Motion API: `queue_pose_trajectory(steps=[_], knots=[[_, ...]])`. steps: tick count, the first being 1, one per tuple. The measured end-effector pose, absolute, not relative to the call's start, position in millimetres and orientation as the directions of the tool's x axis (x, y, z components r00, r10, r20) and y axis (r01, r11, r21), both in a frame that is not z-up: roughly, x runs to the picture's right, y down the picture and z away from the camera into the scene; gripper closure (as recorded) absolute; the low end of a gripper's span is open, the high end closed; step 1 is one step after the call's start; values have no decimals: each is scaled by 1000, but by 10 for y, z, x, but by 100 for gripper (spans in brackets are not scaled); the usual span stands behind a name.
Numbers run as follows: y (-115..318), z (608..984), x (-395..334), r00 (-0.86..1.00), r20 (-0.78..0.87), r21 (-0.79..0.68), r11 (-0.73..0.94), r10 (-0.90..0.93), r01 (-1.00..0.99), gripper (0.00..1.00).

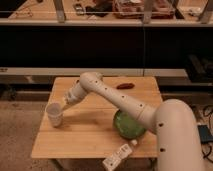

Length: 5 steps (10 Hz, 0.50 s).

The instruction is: Place the ceramic cup in the ceramic bowl

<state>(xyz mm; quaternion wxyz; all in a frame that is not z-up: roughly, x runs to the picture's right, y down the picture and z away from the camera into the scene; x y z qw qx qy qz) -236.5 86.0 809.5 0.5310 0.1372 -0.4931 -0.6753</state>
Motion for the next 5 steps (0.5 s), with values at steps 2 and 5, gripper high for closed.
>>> queue_pose_trajectory(steps=[2, 5], knots=[[734, 7947, -2311, -383, 318, 836, 66, -867, 545, 100], [513, 7749, -1965, -338, 305, 842, 87, -890, 532, 100]])
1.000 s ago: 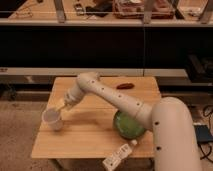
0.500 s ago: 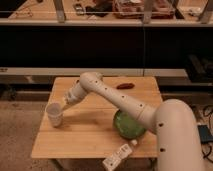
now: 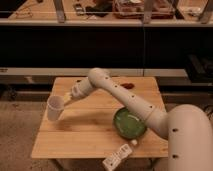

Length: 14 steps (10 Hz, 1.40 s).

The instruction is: Place the ceramic cup in the ceramic bowl

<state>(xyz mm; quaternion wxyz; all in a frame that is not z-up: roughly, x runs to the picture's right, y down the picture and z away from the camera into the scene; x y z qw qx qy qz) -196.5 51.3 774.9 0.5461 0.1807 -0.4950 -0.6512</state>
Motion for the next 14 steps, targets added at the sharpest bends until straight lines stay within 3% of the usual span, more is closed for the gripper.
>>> queue_pose_trajectory(steps=[6, 14], knots=[[286, 7493, -347, -166, 377, 644, 130, -911, 754, 100], [927, 7316, 1626, 188, 463, 288, 348, -866, 892, 100]])
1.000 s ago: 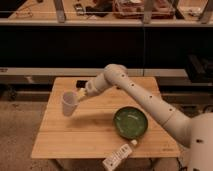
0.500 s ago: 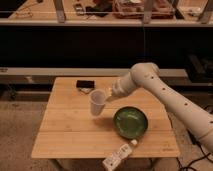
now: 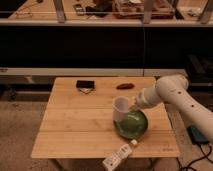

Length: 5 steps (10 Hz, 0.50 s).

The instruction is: Place the ceramic cup in the ceramic bowl

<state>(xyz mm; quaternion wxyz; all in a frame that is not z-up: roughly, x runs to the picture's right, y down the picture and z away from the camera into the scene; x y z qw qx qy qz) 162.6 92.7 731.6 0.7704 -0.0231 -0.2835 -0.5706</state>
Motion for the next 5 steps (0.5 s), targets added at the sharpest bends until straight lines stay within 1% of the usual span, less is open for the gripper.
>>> queue_pose_trajectory(steps=[1, 2, 3, 4, 5], knots=[[987, 7311, 1770, 209, 463, 248, 353, -861, 902, 99], [1101, 7319, 1936, 231, 468, 196, 355, -853, 914, 92], [1178, 7337, 1995, 240, 470, 171, 354, -850, 920, 82], [1216, 7354, 2005, 246, 469, 161, 356, -848, 921, 73], [1261, 7385, 1995, 255, 467, 154, 362, -847, 919, 61]])
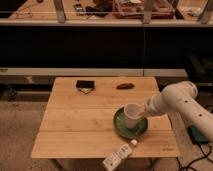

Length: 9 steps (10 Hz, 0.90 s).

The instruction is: Place the ceramic cup in the ceramic bowl

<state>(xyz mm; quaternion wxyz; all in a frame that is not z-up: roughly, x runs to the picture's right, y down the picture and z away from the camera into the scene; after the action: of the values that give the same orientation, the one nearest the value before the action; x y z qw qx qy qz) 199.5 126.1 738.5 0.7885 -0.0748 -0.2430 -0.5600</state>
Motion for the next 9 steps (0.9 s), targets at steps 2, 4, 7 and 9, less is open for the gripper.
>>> queue_pose_trajectory(steps=[2, 4, 7, 9], knots=[[1324, 7424, 1992, 267, 464, 144, 370, -844, 918, 44], [1374, 7438, 2010, 258, 454, 127, 348, -853, 929, 23], [1357, 7435, 1959, 247, 441, 129, 334, -863, 934, 20], [1348, 7430, 1940, 264, 435, 131, 351, -861, 927, 20]])
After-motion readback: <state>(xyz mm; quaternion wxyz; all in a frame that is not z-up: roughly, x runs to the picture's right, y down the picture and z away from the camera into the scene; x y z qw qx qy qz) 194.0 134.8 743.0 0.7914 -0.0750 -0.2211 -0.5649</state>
